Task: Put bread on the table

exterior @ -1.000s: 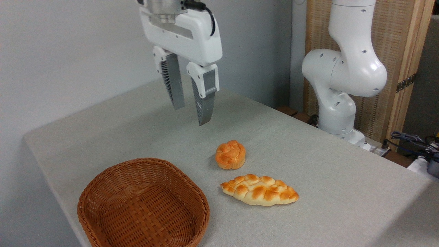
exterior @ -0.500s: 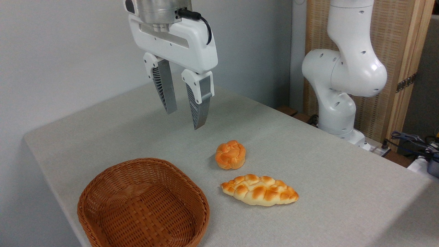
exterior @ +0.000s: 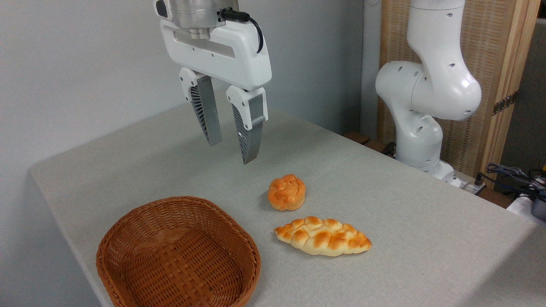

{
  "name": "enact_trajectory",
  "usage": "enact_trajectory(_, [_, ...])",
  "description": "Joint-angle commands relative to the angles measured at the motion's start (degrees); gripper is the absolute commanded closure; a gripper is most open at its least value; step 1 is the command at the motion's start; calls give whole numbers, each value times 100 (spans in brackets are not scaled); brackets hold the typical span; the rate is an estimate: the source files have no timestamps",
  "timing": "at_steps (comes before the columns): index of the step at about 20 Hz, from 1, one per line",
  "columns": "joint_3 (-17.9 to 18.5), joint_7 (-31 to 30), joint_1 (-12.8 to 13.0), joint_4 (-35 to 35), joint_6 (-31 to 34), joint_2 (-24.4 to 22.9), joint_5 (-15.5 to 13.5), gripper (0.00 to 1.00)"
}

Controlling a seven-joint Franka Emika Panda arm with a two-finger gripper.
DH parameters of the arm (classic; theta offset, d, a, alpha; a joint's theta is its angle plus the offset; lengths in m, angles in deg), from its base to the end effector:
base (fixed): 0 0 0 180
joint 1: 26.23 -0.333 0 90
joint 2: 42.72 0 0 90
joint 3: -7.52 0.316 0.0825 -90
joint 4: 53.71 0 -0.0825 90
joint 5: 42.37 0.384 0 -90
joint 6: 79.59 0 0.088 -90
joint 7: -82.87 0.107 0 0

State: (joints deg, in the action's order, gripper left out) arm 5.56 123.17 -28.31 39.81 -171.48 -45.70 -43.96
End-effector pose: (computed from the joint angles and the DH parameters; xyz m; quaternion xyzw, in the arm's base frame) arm 0.5412 -0.0023 0.6269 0.9391 -0.3432 0.0155 0.0081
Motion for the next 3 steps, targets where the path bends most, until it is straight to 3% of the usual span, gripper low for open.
enact_trajectory(1, [-15, 92, -12, -115, 13, 69, 71, 0])
enact_trajectory(3, [-15, 231, -12, -115, 13, 69, 71, 0])
